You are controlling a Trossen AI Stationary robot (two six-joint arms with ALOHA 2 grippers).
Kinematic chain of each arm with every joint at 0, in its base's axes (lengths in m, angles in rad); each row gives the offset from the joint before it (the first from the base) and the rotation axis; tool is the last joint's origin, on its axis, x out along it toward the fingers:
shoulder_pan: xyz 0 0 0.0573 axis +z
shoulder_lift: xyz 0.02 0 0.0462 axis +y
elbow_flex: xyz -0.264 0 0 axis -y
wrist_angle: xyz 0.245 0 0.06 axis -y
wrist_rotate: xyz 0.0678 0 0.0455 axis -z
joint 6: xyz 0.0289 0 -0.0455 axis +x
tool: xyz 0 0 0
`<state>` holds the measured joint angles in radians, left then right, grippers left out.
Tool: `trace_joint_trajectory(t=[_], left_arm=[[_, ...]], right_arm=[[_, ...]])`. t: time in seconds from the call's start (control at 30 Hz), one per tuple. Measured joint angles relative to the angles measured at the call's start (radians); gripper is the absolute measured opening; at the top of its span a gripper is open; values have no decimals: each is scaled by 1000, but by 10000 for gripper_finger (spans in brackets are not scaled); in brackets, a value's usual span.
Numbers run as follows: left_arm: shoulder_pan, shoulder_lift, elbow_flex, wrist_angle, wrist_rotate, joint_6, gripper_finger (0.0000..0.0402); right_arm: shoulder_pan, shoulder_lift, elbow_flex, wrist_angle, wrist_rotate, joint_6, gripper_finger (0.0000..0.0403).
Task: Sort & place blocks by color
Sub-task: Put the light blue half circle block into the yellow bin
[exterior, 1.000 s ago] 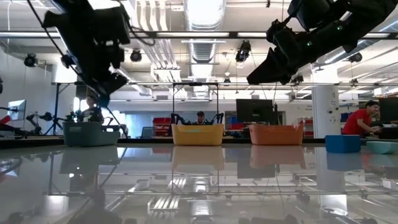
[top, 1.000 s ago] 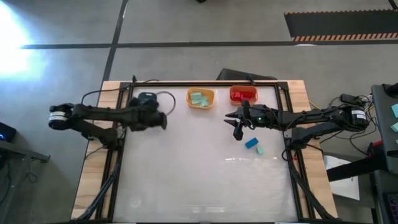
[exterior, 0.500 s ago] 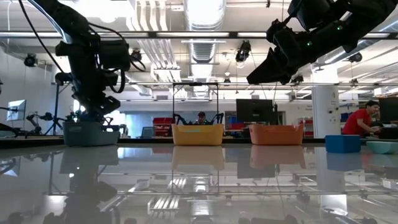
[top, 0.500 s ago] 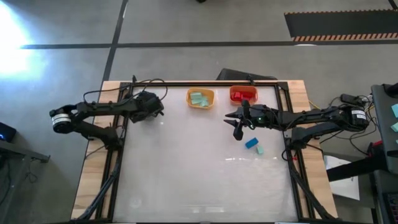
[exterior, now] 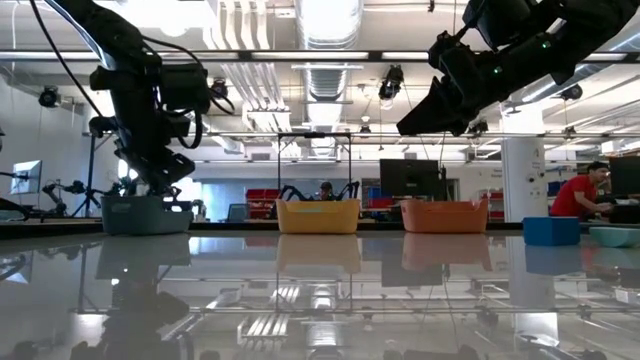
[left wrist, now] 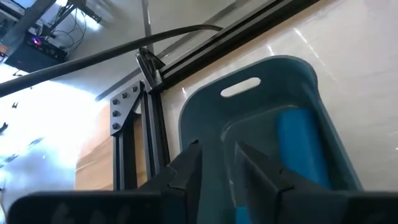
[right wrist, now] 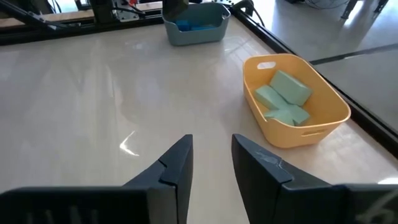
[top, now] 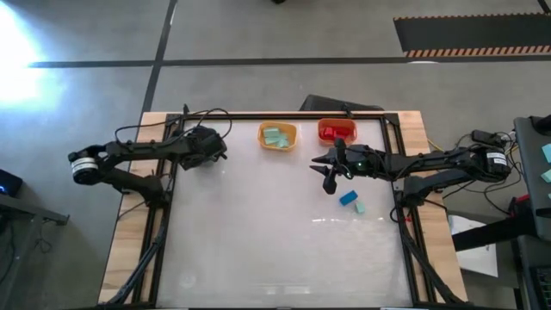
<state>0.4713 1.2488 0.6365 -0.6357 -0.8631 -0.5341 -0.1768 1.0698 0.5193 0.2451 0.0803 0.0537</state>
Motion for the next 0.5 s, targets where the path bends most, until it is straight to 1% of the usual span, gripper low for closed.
trace_joint_trajectory(t=[0.13,0.27,0.37,0.5], left_arm=[[-21,-11,3,-1,1,-1,99],[-94,-36,19,1,2,-4,104],[-182,-59,35,9,3,-9,104],[-325,-91,41,86,10,-6,105]], right_arm=[[0,-1,0,-1,-10,64,96],[3,-7,39,-76,-95,129,89],[17,-7,102,-214,-132,175,83],[56,-6,214,-486,-133,222,73]])
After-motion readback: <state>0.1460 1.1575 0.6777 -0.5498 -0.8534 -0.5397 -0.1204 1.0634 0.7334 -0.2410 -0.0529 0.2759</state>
